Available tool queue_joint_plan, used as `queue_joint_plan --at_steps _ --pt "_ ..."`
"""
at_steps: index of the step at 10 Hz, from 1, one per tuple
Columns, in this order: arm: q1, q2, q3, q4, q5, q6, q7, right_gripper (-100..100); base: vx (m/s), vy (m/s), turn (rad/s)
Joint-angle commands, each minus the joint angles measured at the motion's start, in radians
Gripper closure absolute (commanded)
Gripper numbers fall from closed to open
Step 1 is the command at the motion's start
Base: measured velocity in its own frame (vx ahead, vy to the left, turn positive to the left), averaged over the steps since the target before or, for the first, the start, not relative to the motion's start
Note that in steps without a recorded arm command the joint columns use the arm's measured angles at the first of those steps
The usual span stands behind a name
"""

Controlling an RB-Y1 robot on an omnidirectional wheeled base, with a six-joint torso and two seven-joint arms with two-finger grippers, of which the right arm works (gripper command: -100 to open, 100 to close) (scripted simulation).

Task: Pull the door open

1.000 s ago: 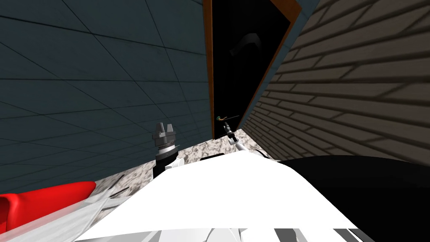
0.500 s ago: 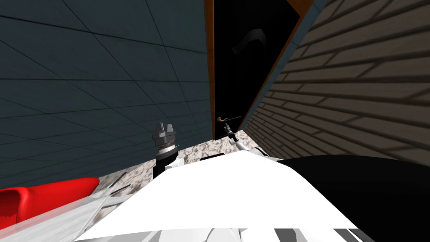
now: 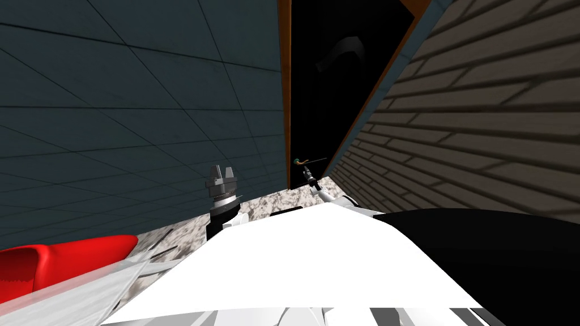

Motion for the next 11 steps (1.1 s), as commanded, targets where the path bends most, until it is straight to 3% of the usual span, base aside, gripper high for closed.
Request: queue_joint_plan --at_steps 1,5,6,7,8,10,11 --pt "-0.016 -0.003 0.0 0.034 0.001 -0.006 0.001 -100 0.026 -0.019 0.034" --pt "-0.04 -0.01 0.002 0.089 0.003 -0.013 0.001 -100 0.027 -0.023 0.037" --pt "-0.033 -0.01 0.002 0.075 0.003 -0.008 0.0 -100 0.007 -0.006 0.004" --pt "-0.014 -0.028 -0.023 0.072 -0.007 -0.01 -0.004 -100 0.055 0.019 0.237" --pt "-0.02 -0.028 -0.023 0.121 -0.007 -0.01 -0.004 -100 0.075 0.023 0.184" --pt "-0.014 -0.028 -0.023 0.072 -0.007 -0.01 -0.004 -100 0.022 0.011 -0.005" --pt "0.005 -0.046 -0.046 0.067 -0.017 -0.012 -0.008 -100 0.046 0.023 0.267"
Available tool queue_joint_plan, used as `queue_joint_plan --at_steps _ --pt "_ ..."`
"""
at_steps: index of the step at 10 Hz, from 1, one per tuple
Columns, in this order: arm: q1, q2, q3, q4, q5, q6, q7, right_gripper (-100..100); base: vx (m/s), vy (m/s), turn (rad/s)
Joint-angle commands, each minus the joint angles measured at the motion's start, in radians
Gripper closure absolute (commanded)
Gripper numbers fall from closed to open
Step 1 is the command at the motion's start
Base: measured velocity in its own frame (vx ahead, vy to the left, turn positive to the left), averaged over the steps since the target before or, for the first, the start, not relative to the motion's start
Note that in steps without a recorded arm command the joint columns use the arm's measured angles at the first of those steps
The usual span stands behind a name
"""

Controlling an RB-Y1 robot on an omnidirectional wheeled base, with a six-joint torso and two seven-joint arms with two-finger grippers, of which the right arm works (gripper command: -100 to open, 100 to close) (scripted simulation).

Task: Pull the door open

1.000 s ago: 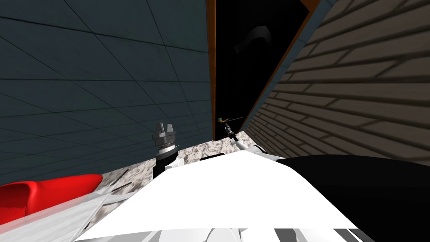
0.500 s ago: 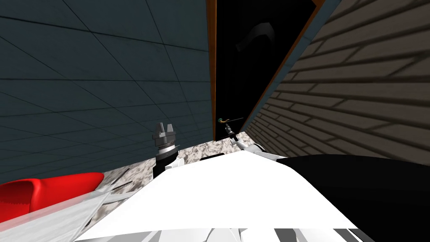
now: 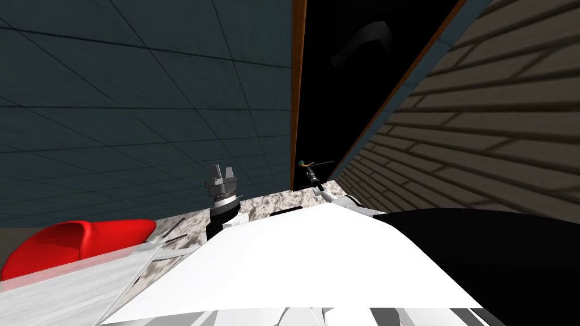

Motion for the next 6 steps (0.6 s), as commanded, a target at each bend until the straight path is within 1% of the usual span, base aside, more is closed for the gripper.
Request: queue_joint_plan --at_steps 1,2,3,4,5,6 --pt "0.014 -0.019 -0.023 0.007 -0.01 -0.011 -0.007 -100 0.087 0.028 0.287" --pt "0.036 -0.04 -0.051 0.001 -0.021 -0.013 -0.011 -100 0.127 0.016 0.321" --pt "0.048 -0.05 -0.064 -0.002 -0.027 -0.014 -0.014 -100 0.134 0.009 0.31" --pt "0.058 -0.06 -0.077 -0.005 -0.032 -0.015 -0.016 -100 0.135 0.018 0.186" --pt "0.058 -0.06 -0.077 -0.005 -0.032 -0.015 -0.016 -100 0.084 0.01 0.031" --pt "0.077 -0.078 -0.1 -0.01 -0.042 -0.016 -0.02 -100 0.076 0.006 0.263"
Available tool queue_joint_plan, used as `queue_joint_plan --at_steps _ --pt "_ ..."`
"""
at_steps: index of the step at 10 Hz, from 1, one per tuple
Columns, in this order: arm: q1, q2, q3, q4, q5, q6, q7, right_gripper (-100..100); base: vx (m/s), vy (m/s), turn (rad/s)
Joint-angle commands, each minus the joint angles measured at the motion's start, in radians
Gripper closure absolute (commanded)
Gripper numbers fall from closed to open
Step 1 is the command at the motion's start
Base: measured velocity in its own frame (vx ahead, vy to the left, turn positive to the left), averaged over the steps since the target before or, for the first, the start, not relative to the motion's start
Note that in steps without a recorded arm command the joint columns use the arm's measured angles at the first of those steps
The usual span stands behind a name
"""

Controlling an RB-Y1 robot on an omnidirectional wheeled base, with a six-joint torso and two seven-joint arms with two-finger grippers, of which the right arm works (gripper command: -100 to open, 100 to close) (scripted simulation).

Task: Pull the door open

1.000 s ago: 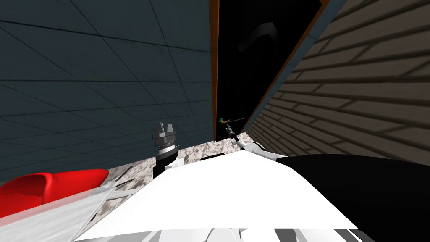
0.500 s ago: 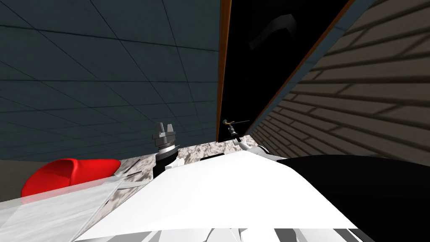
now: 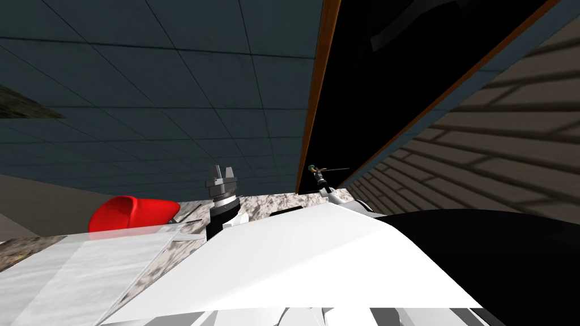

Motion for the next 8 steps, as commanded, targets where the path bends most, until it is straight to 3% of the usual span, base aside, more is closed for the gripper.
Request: queue_joint_plan --at_steps 1,2,3,4,5,8 --pt "-0.017 -0.004 -0.011 0.05 -0.004 -0.028 0.0 -100 0.062 -0.008 0.116" --pt "-0.017 -0.004 -0.011 0.055 -0.004 -0.028 0.0 -100 0.021 -0.004 -0.029" --pt "0.001 -0.021 -0.033 0.05 -0.013 -0.029 -0.003 -100 0.048 -0.004 0.278" --pt "-0.001 -0.016 -0.022 0.05 -0.009 -0.031 -0.005 -100 0.029 -0.012 0.073" --pt "-0.001 -0.016 -0.022 0.05 -0.009 -0.031 -0.005 100 -0.007 0.001 -0.069" --pt "-0.001 -0.016 -0.022 0.05 -0.009 -0.031 -0.005 100 -0.005 0.002 -0.01"
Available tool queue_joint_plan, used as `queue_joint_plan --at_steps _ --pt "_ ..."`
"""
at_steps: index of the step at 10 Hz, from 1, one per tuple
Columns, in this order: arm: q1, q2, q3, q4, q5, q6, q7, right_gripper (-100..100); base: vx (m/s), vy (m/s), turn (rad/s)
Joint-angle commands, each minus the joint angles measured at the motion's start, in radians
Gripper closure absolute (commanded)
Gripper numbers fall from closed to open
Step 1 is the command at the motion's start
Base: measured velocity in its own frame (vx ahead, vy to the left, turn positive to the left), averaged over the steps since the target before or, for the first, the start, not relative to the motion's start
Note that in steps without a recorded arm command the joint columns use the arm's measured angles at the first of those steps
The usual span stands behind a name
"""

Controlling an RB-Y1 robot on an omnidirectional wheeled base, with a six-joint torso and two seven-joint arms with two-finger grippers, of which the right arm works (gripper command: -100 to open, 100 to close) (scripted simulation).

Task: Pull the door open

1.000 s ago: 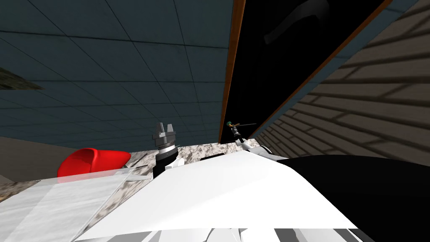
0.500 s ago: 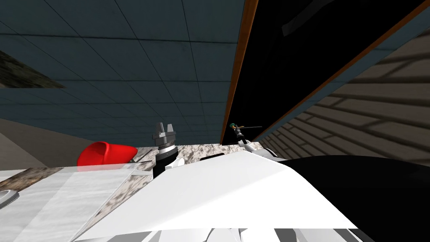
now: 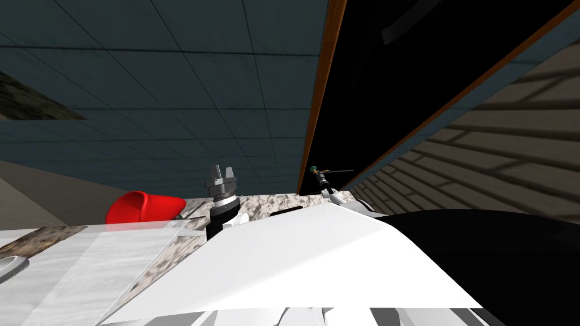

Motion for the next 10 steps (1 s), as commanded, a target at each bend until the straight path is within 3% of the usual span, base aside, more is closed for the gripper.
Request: queue_joint_plan --at_steps 1,2,3,10 --pt "-0.001 0.0 0.001 -0.001 0.001 -0.002 0.001 100 0.0 0.0 0.0" --pt "-0.001 0.0 0.001 -0.001 0.001 -0.002 0.001 100 0.0 0.0 0.0" --pt "0.01 -0.014 0.017 -0.003 0.009 -0.016 -0.023 100 -0.129 -0.049 0.116" --pt "0.052 -0.072 0.09 -0.014 0.046 -0.085 -0.121 100 -0.212 -0.084 0.14"
